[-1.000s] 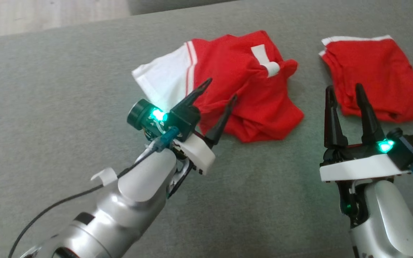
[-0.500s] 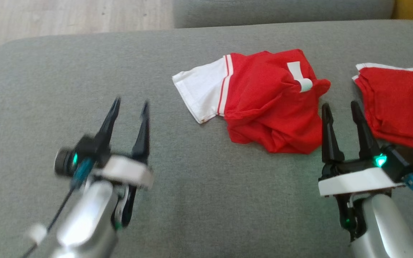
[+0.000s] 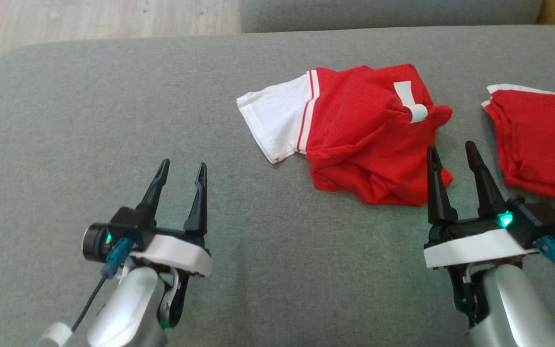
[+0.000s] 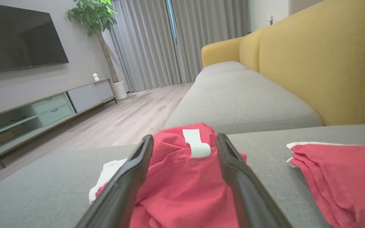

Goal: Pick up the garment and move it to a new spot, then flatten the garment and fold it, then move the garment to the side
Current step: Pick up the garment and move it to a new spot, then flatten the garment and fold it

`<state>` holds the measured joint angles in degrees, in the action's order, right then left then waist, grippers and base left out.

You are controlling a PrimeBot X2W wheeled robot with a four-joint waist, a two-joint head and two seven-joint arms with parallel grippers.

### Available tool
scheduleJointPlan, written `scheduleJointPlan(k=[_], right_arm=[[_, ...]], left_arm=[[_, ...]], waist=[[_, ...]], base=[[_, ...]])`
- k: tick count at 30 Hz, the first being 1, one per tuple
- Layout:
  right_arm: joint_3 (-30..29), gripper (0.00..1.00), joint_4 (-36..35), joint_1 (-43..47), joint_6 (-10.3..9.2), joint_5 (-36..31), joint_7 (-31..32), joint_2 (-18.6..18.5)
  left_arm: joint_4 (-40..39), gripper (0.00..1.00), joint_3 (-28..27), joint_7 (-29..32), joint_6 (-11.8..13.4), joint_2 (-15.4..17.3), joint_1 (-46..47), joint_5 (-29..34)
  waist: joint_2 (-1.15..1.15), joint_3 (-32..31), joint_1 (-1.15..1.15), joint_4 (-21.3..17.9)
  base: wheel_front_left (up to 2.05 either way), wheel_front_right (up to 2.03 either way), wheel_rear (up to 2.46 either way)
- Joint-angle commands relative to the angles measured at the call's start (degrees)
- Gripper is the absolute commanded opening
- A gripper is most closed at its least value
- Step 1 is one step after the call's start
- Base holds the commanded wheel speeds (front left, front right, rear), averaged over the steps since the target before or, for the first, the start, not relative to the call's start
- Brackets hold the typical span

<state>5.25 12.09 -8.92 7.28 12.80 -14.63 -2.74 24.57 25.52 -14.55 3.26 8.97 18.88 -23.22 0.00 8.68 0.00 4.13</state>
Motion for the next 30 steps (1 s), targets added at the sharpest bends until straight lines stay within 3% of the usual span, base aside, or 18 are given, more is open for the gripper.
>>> scheduleJointPlan(k=[1,9,20,23,29,30], right_arm=[[1.5,1.00,-1.7,-2.4,0.21,-0.5,-0.4,-0.1],[1.4,1.00,-2.4,-3.4,0.21,-0.7,-0.4,-0.1],[1.9,1.00,-3.0,-5.2,0.21,-0.3,-0.4,-0.1],[2.2,1.00,-3.1,-5.7,0.21,-0.1,-0.4,-0.1],[2.1,1.00,-3.4,-6.1,0.21,0.3,-0.4,-0.1],[2.1,1.00,-3.4,-6.1,0.21,0.3,-0.4,-0.1]], left_arm=[[-0.6,1.00,-2.9,-0.4,-0.5,0.3,4.1,0.8],[6.4,1.00,-0.5,-0.2,-3.7,-1.8,10.7,3.5],[18.9,1.00,9.1,8.4,-9.4,-4.1,21.6,6.8],[22.9,1.00,10.6,10.0,-9.1,-3.9,24.1,8.3],[29.4,1.00,12.0,10.1,-5.1,-3.2,27.8,11.3],[30.2,0.77,11.9,9.8,-4.7,-3.3,28.1,11.2]], waist=[[0.00,0.7,0.00,-0.9],[0.00,4.1,0.00,-3.5],[0.00,8.3,0.00,-7.2],[0.00,9.2,0.00,-8.4],[0.00,10.1,0.00,-9.7],[0.00,10.1,0.00,-9.7]], base=[[0.00,0.00,0.00],[0.00,0.00,0.00],[0.00,0.00,0.00],[0.00,0.00,0.00],[0.00,0.00,0.00],[0.00,0.00,0.00]])
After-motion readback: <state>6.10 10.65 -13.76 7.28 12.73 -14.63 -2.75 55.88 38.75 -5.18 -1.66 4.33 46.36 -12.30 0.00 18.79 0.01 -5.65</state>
